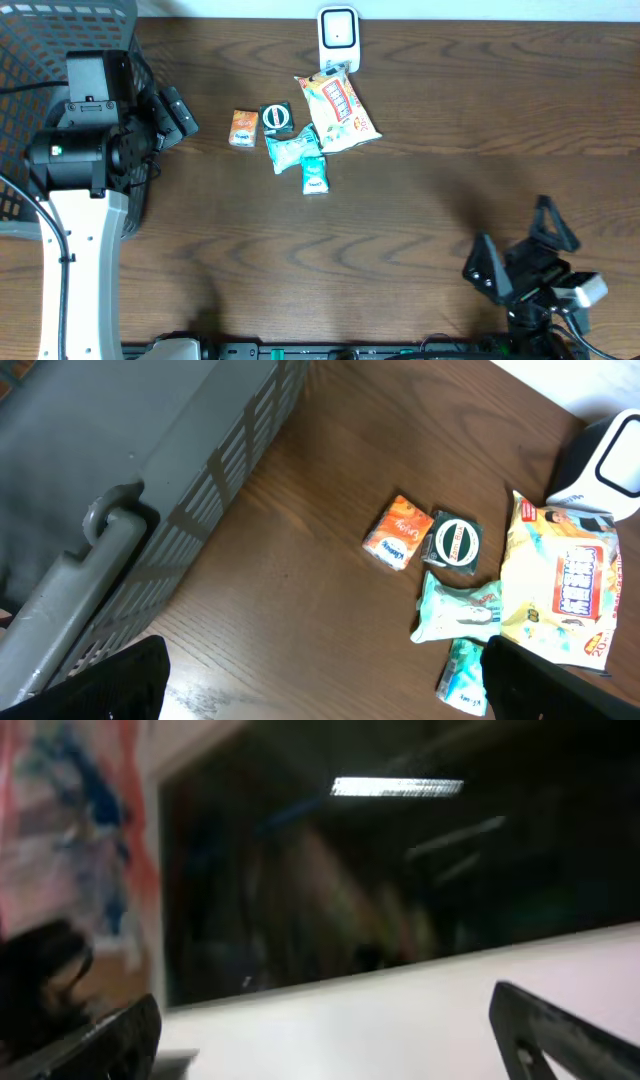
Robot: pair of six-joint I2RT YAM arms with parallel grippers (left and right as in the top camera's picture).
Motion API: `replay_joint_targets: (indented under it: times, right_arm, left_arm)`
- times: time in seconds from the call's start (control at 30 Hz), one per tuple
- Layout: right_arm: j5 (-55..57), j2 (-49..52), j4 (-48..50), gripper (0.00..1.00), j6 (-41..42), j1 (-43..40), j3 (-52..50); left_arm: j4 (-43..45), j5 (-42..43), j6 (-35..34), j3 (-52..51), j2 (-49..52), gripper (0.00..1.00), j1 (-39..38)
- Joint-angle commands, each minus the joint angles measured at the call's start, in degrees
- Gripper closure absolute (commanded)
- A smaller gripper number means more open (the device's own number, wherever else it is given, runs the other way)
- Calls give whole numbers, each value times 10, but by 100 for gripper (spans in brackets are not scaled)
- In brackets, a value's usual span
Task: Scan the item barcode
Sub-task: 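Raise the right arm and reach its open gripper toward the yellow snack bag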
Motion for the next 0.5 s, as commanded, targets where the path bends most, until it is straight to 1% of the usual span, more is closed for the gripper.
replay_joint_targets:
  times: [0.0,0.1,0.27,0.4,0.47]
  right_arm:
    - [61,32,6,1,-33,2,36]
    - [39,99,2,1,-86,2,91]
    - [-49,224,-8,1,-179,2,189]
    - [-128,335,-63,1,-238,2,294]
    - [-163,396,-114,1,-257,2,360]
  left_arm:
    - [-1,-3,-7,0,-3,2,3]
    - [-1,-3,-7,0,-3,2,3]
    - [-1,-3,-7,0,-3,2,3]
    - [-1,-3,-7,0,-3,2,3]
    - [-1,-3,-7,0,-3,2,3]
